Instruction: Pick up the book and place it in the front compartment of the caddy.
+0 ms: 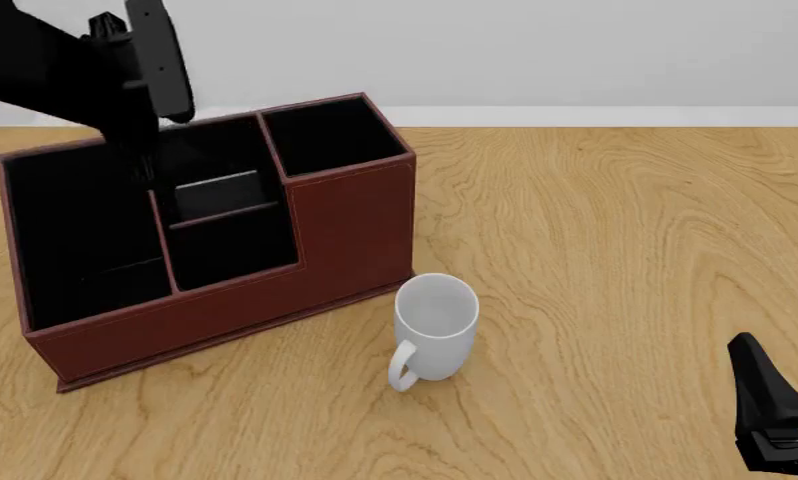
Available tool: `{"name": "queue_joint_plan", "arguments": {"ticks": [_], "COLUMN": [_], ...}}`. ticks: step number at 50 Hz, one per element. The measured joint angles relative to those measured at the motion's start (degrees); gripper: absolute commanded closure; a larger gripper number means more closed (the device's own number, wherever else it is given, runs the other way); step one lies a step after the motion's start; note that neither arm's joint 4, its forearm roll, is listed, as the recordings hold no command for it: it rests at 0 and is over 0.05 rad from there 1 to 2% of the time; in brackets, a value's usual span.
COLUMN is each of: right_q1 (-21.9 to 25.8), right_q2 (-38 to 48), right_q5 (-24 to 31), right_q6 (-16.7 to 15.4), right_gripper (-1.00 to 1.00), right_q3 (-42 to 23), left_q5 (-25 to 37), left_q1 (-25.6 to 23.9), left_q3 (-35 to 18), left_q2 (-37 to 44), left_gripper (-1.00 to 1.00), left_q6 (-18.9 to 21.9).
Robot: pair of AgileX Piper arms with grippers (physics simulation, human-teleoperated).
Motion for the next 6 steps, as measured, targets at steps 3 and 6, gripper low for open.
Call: {"name": "queue_joint_plan", "arguments": {"ticks": [3,6], "right_q1": [0.0,0.0], "right_q2": [0.0,0.0], "right_q5": [0.0,0.0], "right_q6": [0.0,0.0], "right_gripper": [-1.0,-1.0], "right_q3": [0.0,0.0], "left_q5": [1.92,3.92], "left_q1": [-0.29,-1.09], "left_q3": [0.55,1.11], "left_q2": [-3.06,-6.37], "left_gripper": [-1.0,-1.0], "left_q6": [0.35,0.62]}}
